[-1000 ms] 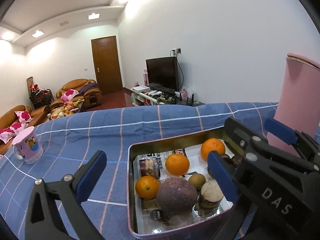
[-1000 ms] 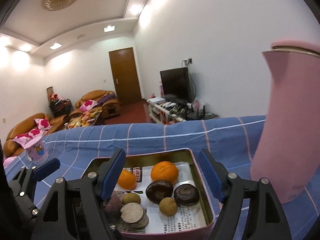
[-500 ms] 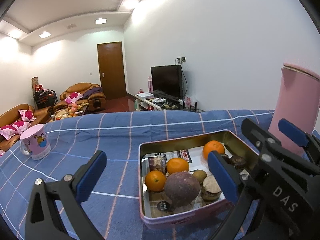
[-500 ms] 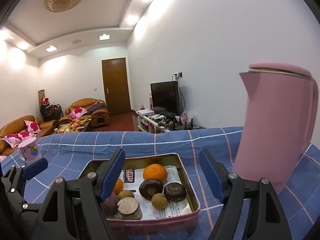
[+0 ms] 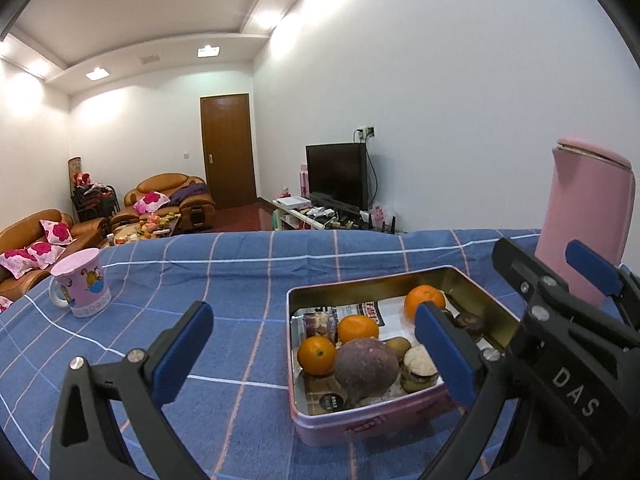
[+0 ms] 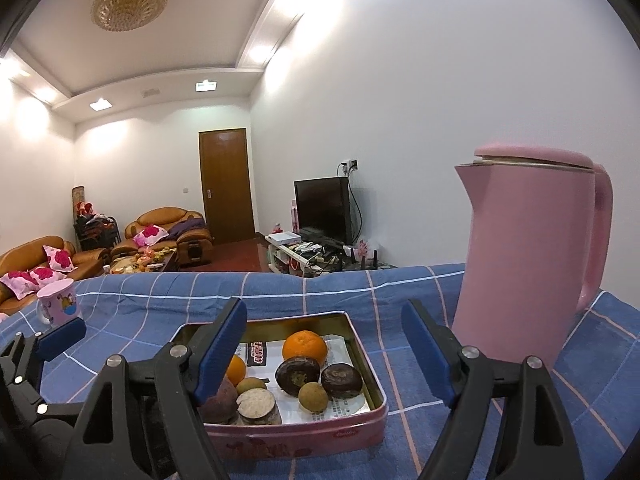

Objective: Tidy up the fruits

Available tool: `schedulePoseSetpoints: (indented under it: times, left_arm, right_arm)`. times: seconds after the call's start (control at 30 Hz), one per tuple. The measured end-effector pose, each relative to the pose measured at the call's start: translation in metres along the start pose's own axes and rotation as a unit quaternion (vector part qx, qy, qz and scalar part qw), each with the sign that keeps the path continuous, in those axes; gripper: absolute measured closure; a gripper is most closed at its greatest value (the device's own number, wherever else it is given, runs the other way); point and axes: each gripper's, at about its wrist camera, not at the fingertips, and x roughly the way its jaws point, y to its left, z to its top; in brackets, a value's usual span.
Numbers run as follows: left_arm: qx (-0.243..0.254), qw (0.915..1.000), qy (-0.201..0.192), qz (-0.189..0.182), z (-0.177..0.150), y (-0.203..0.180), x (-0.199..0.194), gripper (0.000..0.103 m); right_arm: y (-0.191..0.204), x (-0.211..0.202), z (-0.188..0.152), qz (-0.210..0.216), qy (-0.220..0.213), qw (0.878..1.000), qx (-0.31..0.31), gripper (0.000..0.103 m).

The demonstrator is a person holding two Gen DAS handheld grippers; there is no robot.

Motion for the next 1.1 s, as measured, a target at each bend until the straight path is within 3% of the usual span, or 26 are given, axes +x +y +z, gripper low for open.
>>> schedulePoseSetpoints:
  times: [1.1]
  left_arm:
    - [-0.002,1.0,0.003,0.001,-0.0014,0.0019,-0.0029,0.0]
  right_arm:
    - [-0.0003,-0.0058,0.0013,-0.009,-0.005,1.0,-0.001,0.022]
